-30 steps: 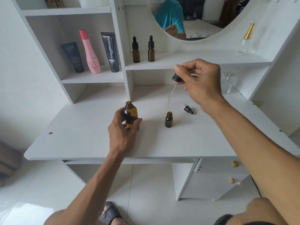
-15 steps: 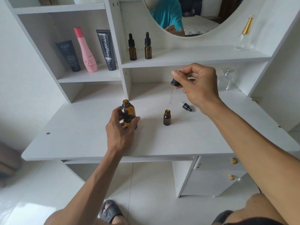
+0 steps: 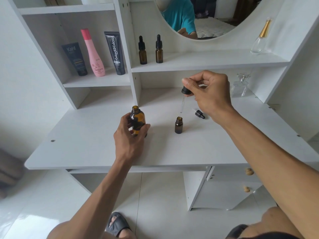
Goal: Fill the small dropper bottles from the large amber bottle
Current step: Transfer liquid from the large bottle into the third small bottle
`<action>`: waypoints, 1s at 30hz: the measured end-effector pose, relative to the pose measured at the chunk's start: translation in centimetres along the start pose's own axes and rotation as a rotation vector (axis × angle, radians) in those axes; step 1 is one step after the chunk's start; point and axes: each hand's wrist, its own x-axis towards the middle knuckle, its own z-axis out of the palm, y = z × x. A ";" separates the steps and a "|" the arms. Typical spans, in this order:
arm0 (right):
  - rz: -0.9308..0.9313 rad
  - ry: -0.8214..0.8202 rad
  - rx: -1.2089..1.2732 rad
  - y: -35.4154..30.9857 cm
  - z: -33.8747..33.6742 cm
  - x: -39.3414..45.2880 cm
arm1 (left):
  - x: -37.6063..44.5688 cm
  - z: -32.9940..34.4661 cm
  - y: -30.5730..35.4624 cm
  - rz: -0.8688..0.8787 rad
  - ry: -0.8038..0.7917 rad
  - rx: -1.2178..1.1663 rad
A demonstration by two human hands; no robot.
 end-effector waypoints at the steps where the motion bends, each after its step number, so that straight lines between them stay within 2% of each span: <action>1: -0.001 -0.002 -0.003 0.1 0.1 0.0 | 0.0 0.0 0.0 -0.001 0.000 -0.001; 30: -0.022 -0.021 -0.110 0.4 0.2 0.3 | 0.1 0.2 -0.5 0.004 -0.027 0.003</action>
